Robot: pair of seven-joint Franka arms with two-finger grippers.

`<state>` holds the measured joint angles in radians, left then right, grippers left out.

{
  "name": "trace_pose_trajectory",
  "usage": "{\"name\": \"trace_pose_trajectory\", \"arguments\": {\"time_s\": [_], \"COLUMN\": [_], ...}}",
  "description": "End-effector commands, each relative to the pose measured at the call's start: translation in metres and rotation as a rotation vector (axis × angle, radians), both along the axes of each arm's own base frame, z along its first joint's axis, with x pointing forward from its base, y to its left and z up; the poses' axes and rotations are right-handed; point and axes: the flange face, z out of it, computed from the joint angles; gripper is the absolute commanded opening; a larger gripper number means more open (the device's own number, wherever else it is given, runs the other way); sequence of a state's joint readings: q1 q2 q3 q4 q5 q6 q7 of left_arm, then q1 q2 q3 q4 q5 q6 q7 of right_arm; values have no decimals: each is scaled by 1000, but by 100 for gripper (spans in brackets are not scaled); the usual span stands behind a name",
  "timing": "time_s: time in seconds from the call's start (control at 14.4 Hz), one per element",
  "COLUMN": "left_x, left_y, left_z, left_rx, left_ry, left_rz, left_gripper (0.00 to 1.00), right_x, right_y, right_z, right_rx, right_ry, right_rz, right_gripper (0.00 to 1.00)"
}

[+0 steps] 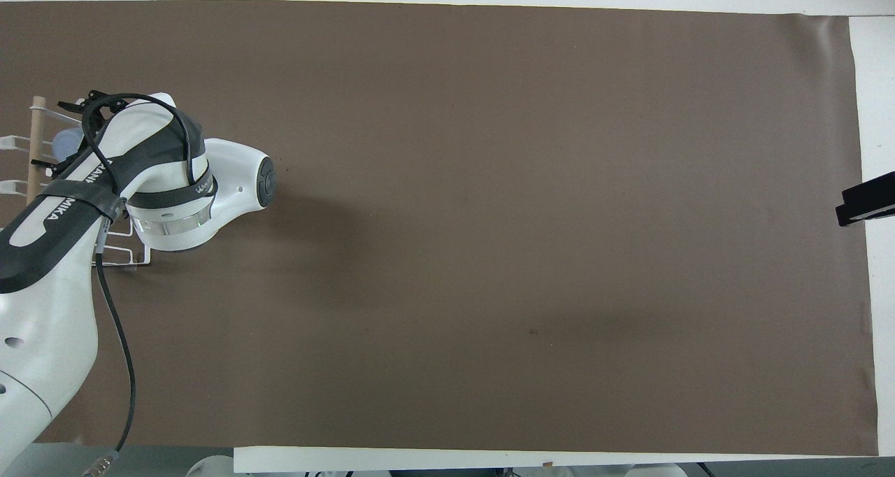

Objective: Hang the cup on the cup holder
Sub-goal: 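Lower the cup onto the wire rack hook with the left gripper, then release the cup and withdraw the left gripper from the rack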

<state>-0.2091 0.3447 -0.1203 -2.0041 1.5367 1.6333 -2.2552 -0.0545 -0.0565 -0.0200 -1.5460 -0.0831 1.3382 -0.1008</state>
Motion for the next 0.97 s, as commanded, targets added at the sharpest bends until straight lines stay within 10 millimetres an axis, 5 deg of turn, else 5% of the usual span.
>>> {"name": "trace_pose_trajectory", "arguments": {"time_s": [0.0, 0.49, 0.76, 0.9], "left_x": [10, 25, 17, 17], "left_y": [-3, -22, -28, -8], "left_z": [15, 48, 140, 182], "left_rx": [-10, -11, -188, -228], "left_ry": [-41, -49, 78, 185], "left_rz": [-11, 50, 8, 23], "left_gripper": [100, 99, 100, 100], "right_x": [-6, -6, -6, -6], "right_y": [0, 1, 0, 0], "right_z": [0, 0, 0, 0], "right_rx": [20, 20, 20, 20], "right_ry": [3, 3, 3, 3], "right_rz": [13, 15, 13, 13], "right_gripper": [99, 99, 99, 99]}}
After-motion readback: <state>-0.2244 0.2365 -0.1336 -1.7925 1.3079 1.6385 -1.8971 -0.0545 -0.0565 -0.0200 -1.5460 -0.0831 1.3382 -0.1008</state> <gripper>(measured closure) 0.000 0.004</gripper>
